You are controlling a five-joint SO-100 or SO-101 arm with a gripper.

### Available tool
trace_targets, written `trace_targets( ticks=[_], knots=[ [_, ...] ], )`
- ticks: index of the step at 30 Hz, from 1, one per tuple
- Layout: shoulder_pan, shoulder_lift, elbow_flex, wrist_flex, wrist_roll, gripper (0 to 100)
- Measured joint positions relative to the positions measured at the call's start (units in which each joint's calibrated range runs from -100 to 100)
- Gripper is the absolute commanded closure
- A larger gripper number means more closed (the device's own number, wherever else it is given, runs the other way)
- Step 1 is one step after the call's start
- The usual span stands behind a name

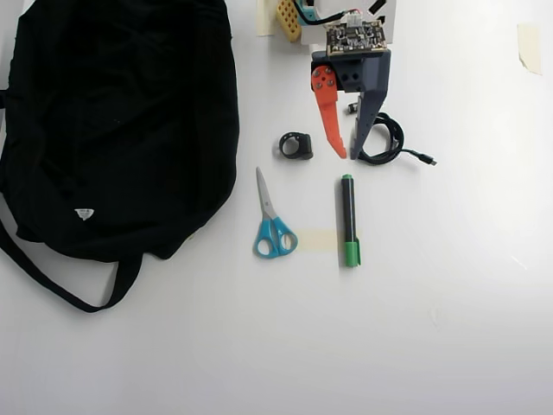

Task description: Put the green marker into the black bag

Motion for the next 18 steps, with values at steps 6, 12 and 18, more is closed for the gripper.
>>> trace_targets(
  ticks=[6, 12, 18],
  knots=[
    [1.7, 7.6, -10.3, 0.0, 0.0, 98],
    [2.0, 14.2, -19.6, -0.5, 0.0, 98],
    [3.0, 17.4, -21.3, -9.1, 0.0, 98]
  ],
)
